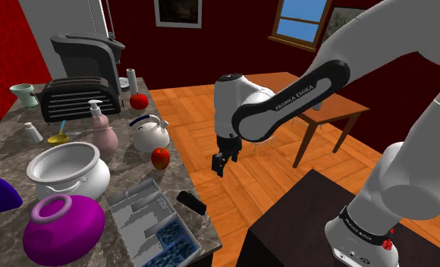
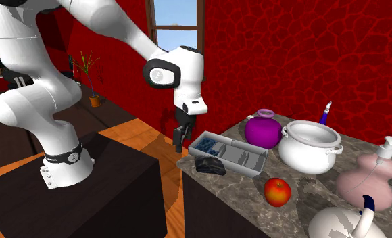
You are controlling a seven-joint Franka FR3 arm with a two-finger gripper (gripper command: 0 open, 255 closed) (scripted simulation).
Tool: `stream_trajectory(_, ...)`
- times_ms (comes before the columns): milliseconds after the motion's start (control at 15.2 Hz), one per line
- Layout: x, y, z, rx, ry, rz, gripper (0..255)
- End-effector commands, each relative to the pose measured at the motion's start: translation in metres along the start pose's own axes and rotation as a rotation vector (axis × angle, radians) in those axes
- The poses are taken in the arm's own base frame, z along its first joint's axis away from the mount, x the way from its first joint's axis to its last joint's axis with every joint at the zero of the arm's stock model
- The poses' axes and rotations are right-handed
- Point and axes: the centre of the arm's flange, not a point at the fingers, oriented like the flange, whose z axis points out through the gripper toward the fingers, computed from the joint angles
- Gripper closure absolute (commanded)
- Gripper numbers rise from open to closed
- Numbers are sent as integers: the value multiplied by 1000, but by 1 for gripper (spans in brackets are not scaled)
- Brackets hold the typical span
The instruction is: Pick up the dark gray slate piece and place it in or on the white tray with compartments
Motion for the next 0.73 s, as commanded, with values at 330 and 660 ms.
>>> stream_trajectory(330, 44, -60, 54, -2, 23, -70, 0)
stream_trajectory(660, 73, -105, 91, -3, 39, -120, 0)
